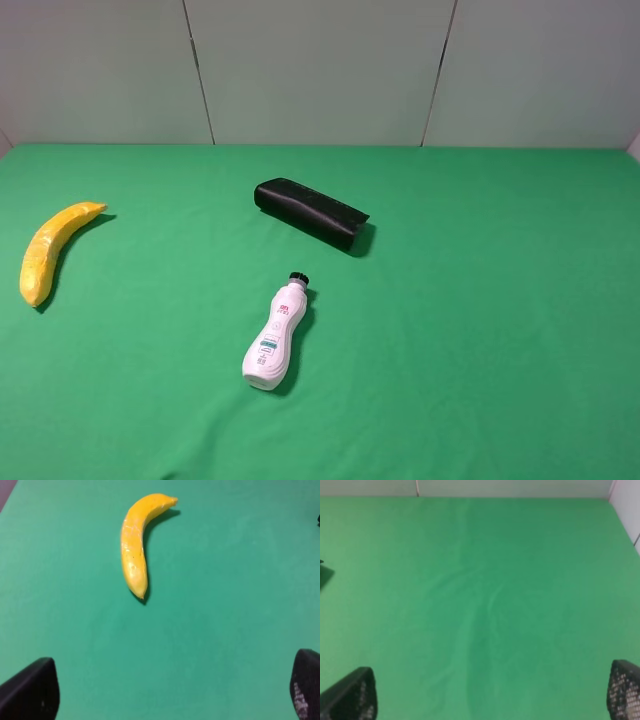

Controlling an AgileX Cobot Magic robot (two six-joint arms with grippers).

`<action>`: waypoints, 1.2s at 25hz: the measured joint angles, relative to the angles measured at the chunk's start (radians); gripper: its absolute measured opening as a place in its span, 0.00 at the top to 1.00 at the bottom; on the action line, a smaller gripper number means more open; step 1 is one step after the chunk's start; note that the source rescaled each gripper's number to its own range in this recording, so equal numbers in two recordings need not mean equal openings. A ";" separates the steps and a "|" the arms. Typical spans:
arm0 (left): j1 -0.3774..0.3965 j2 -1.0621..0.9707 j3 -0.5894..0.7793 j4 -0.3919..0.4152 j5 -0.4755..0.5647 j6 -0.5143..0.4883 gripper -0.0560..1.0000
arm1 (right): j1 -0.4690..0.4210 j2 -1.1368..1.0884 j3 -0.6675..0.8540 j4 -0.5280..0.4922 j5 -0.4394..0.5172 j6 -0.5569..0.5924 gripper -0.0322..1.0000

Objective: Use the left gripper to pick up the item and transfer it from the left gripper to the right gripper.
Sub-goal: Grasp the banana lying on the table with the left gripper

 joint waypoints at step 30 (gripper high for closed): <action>0.000 0.000 0.000 0.000 0.000 0.001 0.13 | 0.000 0.000 0.000 0.000 0.000 0.000 0.00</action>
